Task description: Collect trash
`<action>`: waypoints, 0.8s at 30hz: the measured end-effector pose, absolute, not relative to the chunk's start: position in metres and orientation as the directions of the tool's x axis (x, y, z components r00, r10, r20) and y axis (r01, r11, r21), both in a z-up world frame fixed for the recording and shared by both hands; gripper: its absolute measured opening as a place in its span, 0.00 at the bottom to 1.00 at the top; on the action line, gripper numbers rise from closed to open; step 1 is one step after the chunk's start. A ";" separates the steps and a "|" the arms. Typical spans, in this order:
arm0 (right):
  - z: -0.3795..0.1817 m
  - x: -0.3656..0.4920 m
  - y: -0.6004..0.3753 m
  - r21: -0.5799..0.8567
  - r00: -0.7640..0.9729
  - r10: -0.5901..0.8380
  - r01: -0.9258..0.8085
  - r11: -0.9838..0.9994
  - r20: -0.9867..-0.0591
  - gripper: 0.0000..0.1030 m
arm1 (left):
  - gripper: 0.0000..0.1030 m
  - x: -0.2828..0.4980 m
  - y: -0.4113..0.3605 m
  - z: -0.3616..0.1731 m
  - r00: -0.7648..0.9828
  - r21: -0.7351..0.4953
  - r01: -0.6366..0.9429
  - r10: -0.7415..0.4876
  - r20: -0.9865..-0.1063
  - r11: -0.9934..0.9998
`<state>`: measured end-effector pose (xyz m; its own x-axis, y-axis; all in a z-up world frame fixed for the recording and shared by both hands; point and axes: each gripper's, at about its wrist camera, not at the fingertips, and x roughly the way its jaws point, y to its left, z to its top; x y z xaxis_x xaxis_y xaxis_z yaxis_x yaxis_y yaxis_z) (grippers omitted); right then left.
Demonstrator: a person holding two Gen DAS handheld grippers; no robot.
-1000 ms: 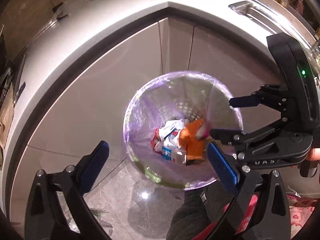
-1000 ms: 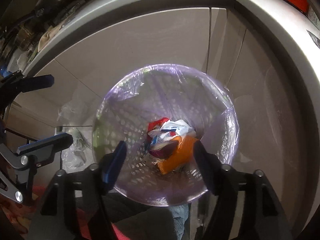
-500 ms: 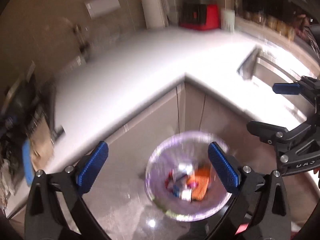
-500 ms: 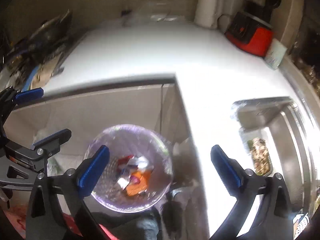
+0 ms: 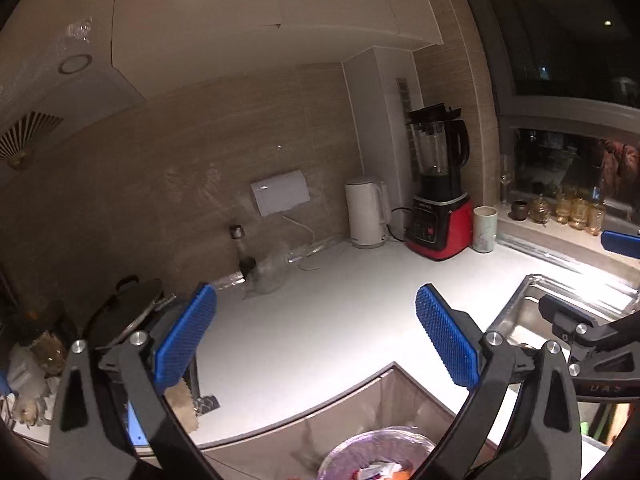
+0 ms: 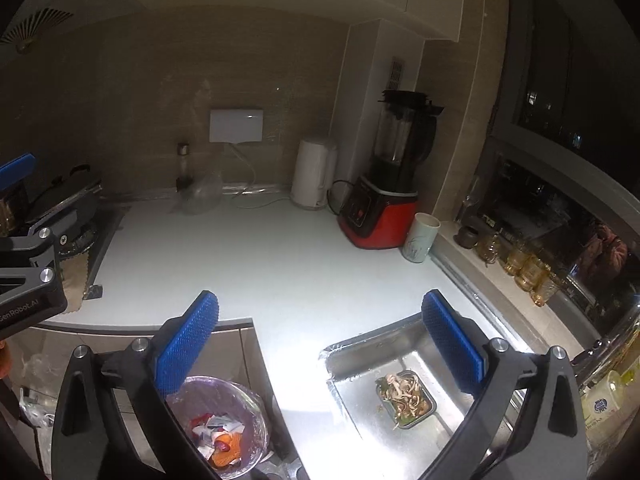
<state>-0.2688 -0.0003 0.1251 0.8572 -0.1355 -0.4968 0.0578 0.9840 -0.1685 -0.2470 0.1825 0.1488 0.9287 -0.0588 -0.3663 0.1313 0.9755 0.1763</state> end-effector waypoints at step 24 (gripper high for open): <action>0.106 -0.283 -0.016 -0.120 0.847 -0.154 0.107 0.987 -0.510 0.98 | 0.93 -0.247 0.163 0.135 0.896 0.127 0.192 -0.121 -0.427 0.973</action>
